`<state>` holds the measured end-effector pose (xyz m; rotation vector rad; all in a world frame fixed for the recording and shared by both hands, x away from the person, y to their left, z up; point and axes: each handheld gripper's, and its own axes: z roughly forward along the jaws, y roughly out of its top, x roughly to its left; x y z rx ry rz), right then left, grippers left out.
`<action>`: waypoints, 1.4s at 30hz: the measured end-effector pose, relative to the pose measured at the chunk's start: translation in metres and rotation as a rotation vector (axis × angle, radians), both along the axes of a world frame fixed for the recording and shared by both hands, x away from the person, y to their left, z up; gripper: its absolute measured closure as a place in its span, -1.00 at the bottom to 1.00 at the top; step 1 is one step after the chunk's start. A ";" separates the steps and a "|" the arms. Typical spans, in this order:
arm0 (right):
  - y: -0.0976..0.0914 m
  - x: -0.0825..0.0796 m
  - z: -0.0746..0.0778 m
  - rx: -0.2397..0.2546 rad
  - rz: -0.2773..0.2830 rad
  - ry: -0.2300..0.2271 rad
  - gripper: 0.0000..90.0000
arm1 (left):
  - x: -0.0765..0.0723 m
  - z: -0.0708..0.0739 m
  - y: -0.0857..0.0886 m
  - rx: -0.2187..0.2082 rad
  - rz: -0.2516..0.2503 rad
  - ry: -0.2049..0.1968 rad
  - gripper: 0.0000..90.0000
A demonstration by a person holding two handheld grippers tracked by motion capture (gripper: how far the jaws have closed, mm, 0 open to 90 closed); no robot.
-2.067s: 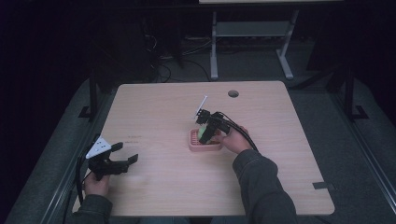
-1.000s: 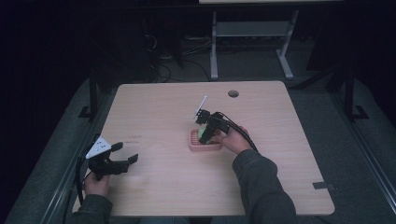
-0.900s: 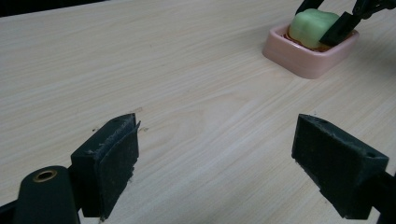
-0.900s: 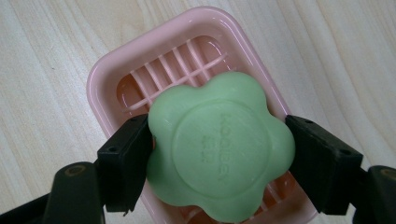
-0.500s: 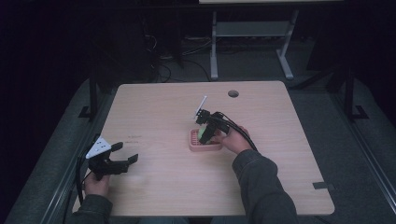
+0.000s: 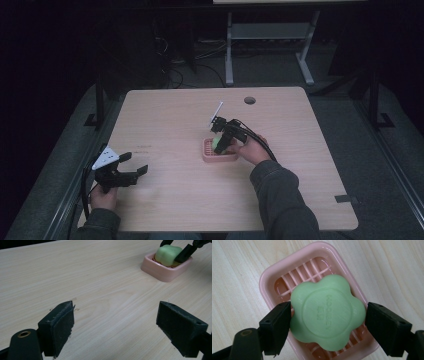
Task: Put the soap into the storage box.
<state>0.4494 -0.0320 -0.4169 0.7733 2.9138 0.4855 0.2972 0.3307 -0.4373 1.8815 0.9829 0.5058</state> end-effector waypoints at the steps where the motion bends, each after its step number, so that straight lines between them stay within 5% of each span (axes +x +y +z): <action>1: 0.000 0.000 0.001 0.005 0.004 -0.004 -0.53 | 0.000 0.000 0.000 -0.002 0.001 0.000 -0.68; 42: -0.014 -0.009 0.020 0.094 -0.007 -0.017 -0.55 | 0.000 0.000 0.000 0.005 -0.008 0.000 -0.68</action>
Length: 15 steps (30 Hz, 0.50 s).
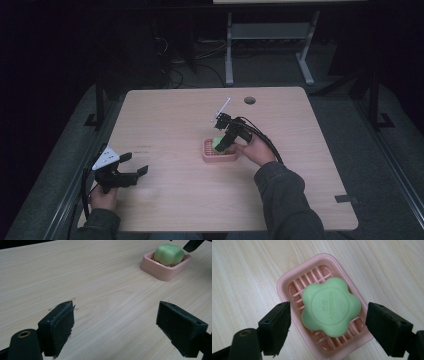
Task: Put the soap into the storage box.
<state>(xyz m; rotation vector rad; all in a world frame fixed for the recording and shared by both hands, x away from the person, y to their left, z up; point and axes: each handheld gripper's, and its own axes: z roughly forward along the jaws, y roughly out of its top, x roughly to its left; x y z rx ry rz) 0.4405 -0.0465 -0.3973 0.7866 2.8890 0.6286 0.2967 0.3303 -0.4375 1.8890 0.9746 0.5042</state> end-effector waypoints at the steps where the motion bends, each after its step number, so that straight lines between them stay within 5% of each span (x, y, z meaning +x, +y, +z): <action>1: 0.000 -0.001 0.000 -0.001 -0.001 0.001 -0.55 | 0.000 0.000 0.000 -0.001 0.000 0.002 -0.68; 15: -0.021 -0.008 0.002 0.024 -0.029 0.003 -0.55 | 0.001 -0.001 -0.001 0.001 -0.003 0.011 -0.68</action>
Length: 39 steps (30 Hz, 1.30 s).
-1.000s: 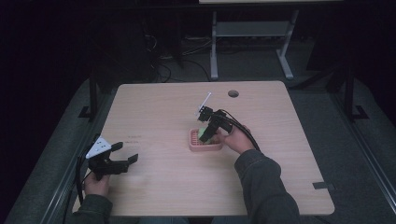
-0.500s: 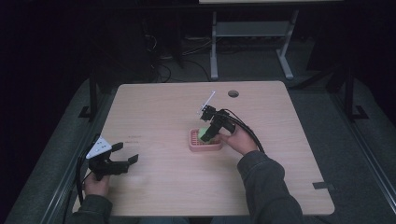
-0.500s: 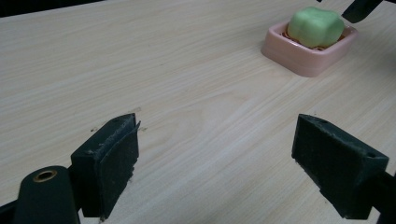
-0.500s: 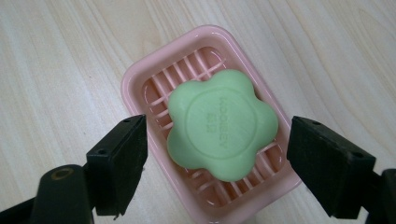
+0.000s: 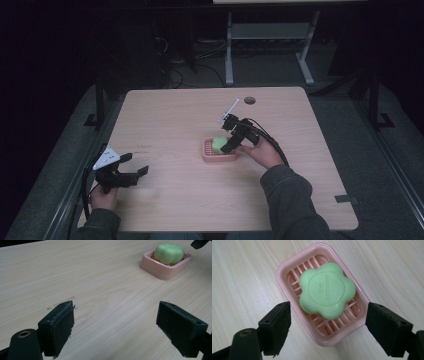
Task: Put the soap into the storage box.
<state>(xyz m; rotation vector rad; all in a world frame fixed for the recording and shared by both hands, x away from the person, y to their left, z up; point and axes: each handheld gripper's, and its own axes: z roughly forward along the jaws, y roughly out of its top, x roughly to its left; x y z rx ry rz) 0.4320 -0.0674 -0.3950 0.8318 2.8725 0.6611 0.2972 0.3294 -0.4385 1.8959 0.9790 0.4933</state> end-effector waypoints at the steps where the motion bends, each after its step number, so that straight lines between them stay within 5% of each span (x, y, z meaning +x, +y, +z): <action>1: -0.001 0.000 0.000 -0.001 0.000 -0.001 -0.55 | 0.000 0.000 0.000 0.000 0.000 0.000 -0.68; 28: -0.022 -0.007 0.008 0.002 -0.023 0.010 -0.52 | 0.000 0.000 0.001 0.002 -0.001 0.002 -0.68; 39: -0.035 -0.014 -0.001 0.005 -0.035 0.026 -0.51 | 0.000 0.000 0.000 0.004 -0.003 0.002 -0.68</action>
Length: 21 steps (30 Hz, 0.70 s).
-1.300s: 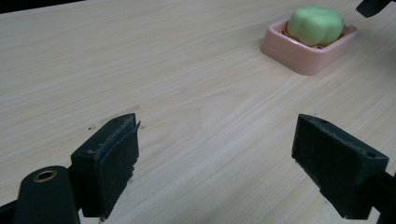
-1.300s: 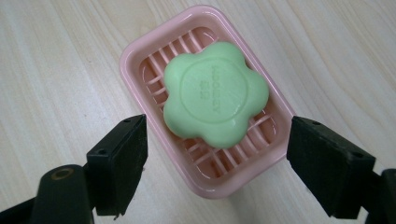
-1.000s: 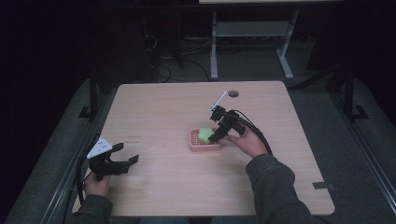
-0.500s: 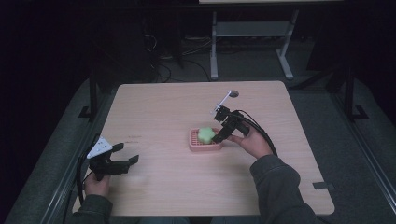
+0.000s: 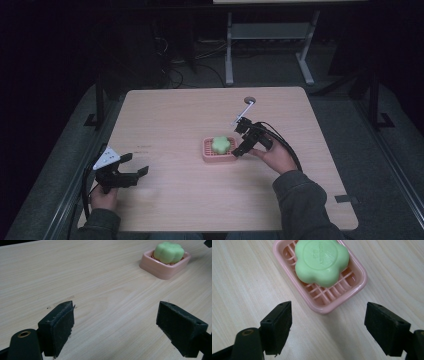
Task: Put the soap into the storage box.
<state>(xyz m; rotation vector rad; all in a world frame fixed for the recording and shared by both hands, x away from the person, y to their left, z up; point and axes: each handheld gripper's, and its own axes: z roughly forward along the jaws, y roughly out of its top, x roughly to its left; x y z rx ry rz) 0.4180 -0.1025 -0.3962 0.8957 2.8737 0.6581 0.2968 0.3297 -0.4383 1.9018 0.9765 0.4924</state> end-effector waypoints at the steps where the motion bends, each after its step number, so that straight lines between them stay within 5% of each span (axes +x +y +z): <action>1: -0.001 -0.001 0.000 0.000 -0.004 0.003 -0.51 | 0.000 0.000 0.000 0.000 0.000 0.000 -0.68; 21: -0.027 -0.017 -0.009 0.029 -0.032 0.007 -0.51 | 0.000 -0.001 -0.001 -0.004 0.001 0.002 -0.68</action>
